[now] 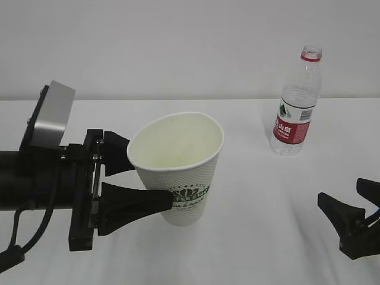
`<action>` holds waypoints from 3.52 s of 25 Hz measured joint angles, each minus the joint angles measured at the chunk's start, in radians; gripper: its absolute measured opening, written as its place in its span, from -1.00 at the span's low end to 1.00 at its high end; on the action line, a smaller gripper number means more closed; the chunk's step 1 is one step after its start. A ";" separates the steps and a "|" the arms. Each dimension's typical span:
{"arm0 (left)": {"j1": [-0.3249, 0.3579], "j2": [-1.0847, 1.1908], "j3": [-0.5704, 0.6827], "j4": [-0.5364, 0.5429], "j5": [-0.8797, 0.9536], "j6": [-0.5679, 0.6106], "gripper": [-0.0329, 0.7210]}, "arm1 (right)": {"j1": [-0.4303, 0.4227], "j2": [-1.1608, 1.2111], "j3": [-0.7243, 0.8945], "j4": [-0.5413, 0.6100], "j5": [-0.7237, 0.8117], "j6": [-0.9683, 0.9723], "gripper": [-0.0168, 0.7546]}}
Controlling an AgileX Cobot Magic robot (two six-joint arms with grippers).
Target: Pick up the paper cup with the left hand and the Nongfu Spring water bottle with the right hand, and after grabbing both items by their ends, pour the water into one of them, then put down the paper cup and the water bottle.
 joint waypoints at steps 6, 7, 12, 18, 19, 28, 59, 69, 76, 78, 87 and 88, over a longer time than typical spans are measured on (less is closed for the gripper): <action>0.000 -0.048 0.002 0.085 -0.002 -0.097 0.42 | 0.000 0.000 0.000 0.019 0.000 0.000 0.57; 0.000 -0.050 0.002 0.097 -0.004 -0.102 0.42 | 0.000 0.000 0.000 0.023 0.000 0.000 0.57; 0.000 -0.052 0.002 0.112 -0.004 -0.108 0.40 | 0.000 0.000 -0.002 0.049 0.000 0.000 0.56; 0.000 -0.052 0.002 0.115 -0.004 -0.112 0.39 | 0.000 0.002 -0.049 0.060 0.000 0.000 0.57; 0.000 -0.052 0.002 0.115 -0.004 -0.110 0.39 | 0.000 0.003 -0.059 0.060 0.000 0.000 0.57; 0.000 -0.052 0.002 0.107 -0.004 -0.110 0.39 | 0.000 0.007 -0.153 0.060 0.000 -0.029 0.57; 0.000 -0.052 0.002 0.088 -0.005 -0.112 0.35 | 0.000 0.350 -0.472 0.027 0.000 0.018 0.57; 0.000 -0.052 0.002 0.088 -0.005 -0.112 0.35 | 0.000 0.430 -0.551 0.068 0.000 0.018 0.57; 0.000 -0.054 0.002 0.088 -0.005 -0.112 0.35 | 0.000 0.473 -0.607 0.069 0.000 0.018 0.57; 0.000 -0.054 0.002 0.088 -0.005 -0.112 0.35 | 0.000 0.475 -0.621 0.069 0.000 0.018 0.57; 0.000 -0.054 0.002 0.086 -0.005 -0.112 0.35 | 0.000 0.481 -0.670 0.069 0.000 0.018 0.57; 0.000 -0.054 0.002 0.082 -0.005 -0.112 0.35 | 0.000 0.481 -0.678 0.067 0.000 0.018 0.57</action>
